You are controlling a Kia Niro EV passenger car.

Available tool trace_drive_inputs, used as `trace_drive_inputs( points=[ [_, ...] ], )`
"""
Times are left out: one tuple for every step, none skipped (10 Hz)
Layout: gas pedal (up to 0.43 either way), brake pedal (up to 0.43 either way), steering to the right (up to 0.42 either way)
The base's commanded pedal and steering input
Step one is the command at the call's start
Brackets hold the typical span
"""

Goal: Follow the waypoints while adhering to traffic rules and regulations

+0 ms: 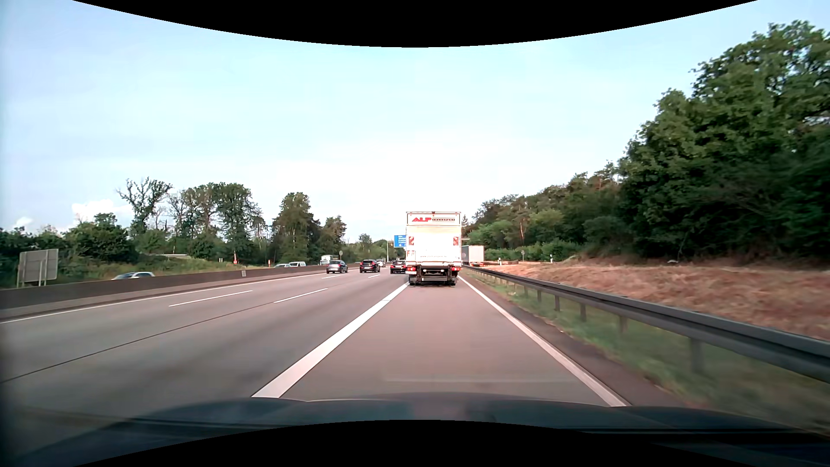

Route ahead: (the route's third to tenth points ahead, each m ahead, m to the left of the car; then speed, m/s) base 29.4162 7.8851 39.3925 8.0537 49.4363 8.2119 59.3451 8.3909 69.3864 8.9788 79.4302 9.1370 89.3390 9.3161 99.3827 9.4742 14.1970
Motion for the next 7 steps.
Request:
trace_drive_inputs(
  points=[
    [0.000,0.000,-0.004],
    [0.000,0.000,-0.004],
    [0.000,0.000,-0.004],
    [0.000,0.000,-0.004],
    [0.000,0.000,-0.004],
    [0.000,0.000,-0.004],
    [0.000,0.000,-0.005]
  ],
)
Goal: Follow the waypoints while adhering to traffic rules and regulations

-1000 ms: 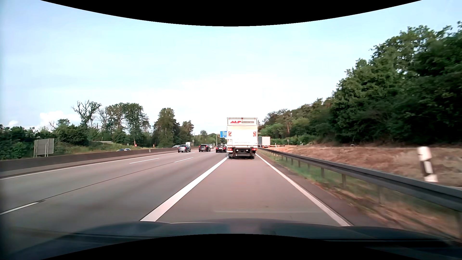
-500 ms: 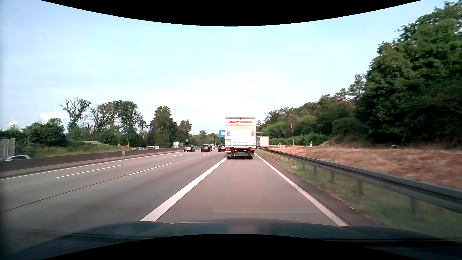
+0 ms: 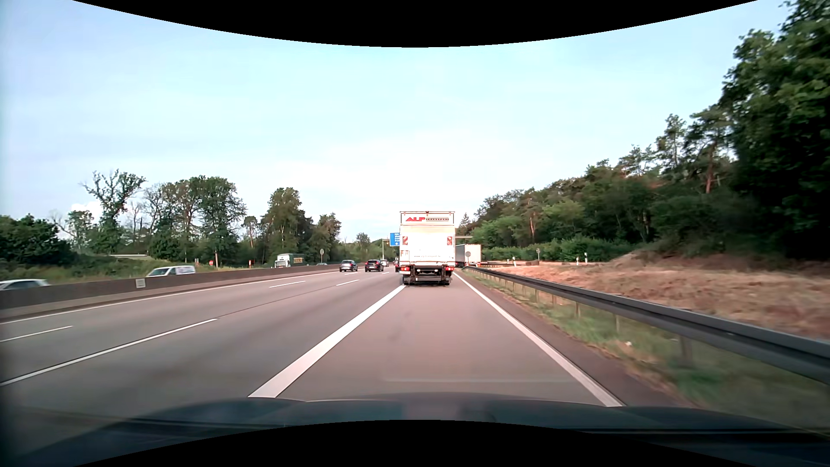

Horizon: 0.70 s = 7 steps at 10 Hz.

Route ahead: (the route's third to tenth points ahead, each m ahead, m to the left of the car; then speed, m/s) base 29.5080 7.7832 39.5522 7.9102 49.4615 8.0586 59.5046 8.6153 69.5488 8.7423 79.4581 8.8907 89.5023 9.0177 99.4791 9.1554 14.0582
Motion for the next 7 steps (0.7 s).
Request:
trace_drive_inputs(
  points=[
    [0.000,0.000,-0.005],
    [0.000,0.000,-0.005],
    [0.000,0.000,-0.005],
    [0.000,0.000,-0.005],
    [0.000,0.000,-0.005],
    [0.000,0.000,-0.005],
    [0.000,0.000,-0.005]
  ],
)
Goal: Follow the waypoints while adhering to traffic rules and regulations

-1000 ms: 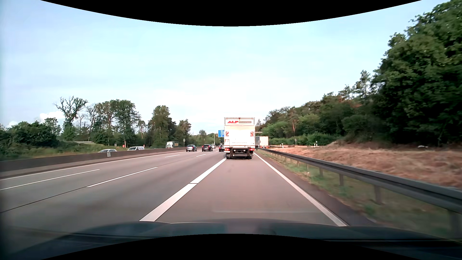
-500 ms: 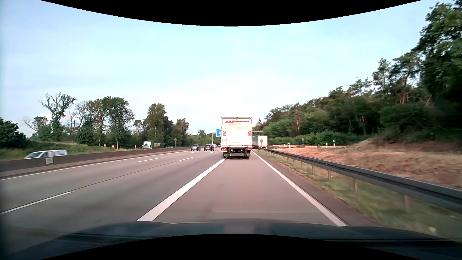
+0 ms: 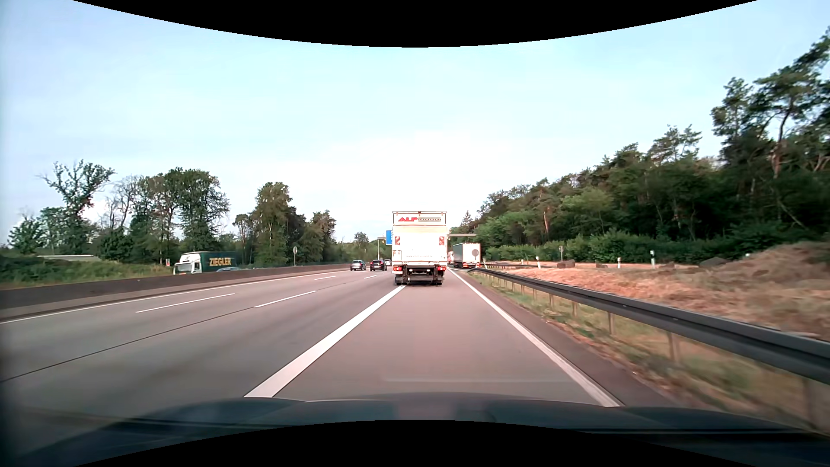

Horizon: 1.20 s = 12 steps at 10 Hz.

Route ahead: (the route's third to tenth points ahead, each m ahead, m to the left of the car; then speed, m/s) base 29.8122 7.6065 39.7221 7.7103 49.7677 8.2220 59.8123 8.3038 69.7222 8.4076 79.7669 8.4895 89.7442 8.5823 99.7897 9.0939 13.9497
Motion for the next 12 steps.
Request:
trace_drive_inputs(
  points=[
    [0.000,0.000,-0.005],
    [0.000,0.000,-0.005],
    [0.000,0.000,-0.005],
    [0.000,0.000,-0.005],
    [0.000,0.000,-0.005],
    [0.000,0.000,-0.005],
    [0.000,0.006,-0.005],
    [0.000,0.006,-0.005],
    [0.000,0.006,-0.005],
    [0.000,0.006,-0.005],
    [0.000,0.012,-0.005],
    [0.000,0.006,-0.005]
  ],
)
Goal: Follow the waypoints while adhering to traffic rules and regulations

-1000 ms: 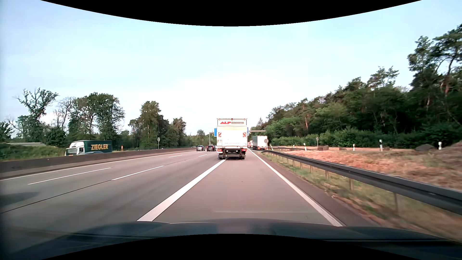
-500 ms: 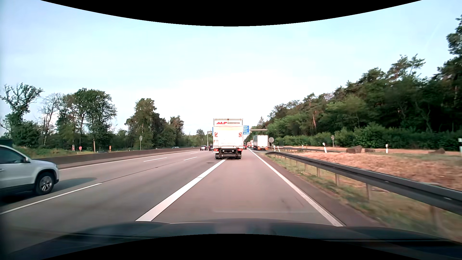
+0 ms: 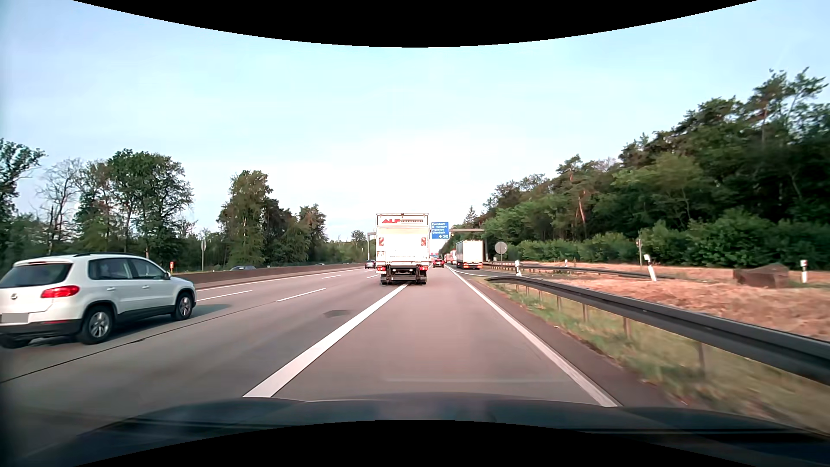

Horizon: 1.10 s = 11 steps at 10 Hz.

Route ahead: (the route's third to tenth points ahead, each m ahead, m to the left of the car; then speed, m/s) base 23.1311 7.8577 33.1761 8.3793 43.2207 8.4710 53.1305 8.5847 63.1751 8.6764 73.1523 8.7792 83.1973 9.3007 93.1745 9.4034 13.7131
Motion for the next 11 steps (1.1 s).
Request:
trace_drive_inputs(
  points=[
    [0.000,0.000,-0.005],
    [0.000,0.000,-0.005],
    [0.000,0.000,-0.005],
    [0.000,0.006,-0.005],
    [0.000,0.006,-0.005],
    [0.000,0.000,-0.005],
    [0.000,0.006,-0.005],
    [0.000,0.012,-0.005],
    [0.000,0.012,-0.005],
    [0.000,0.018,-0.005],
    [0.000,0.024,-0.005]
  ],
)
